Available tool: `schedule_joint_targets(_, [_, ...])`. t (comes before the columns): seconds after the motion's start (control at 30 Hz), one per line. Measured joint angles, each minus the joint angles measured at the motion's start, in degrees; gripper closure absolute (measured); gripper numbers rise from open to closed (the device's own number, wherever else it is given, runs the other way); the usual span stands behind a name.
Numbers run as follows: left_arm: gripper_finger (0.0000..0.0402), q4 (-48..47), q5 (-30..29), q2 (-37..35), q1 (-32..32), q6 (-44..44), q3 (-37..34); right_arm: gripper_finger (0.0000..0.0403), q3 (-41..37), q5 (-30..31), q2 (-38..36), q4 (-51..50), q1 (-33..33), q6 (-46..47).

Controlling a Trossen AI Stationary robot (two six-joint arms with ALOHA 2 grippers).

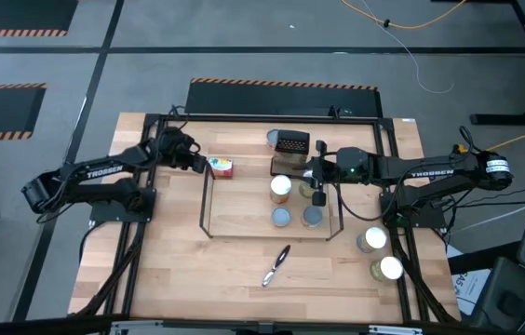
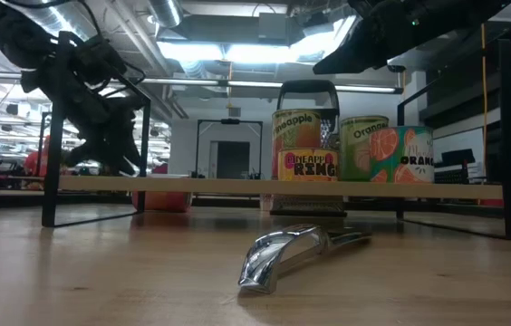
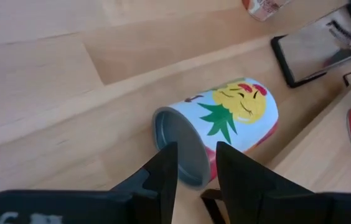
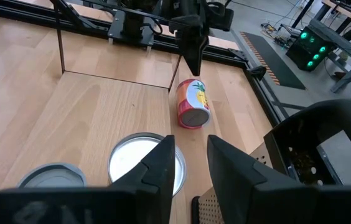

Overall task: Pick and place cans onto a shelf
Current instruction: Put the canned mixed fruit on the shelf

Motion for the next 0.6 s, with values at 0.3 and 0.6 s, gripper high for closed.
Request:
schedule_joint_targets(0.3, [0.0299,3.93,1.68,0.0,-0.07,-1.92,-2.2,0.0304,0.0,0.0,0.0,-0.02,0.0,-0.01])
schedule_joint_targets(0.6, [0.03,4.16,1.81,1.02,-0.07,-3.18,-2.22,0.0304,-0.01,0.0,0.0,-0.02,0.0,-0.01])
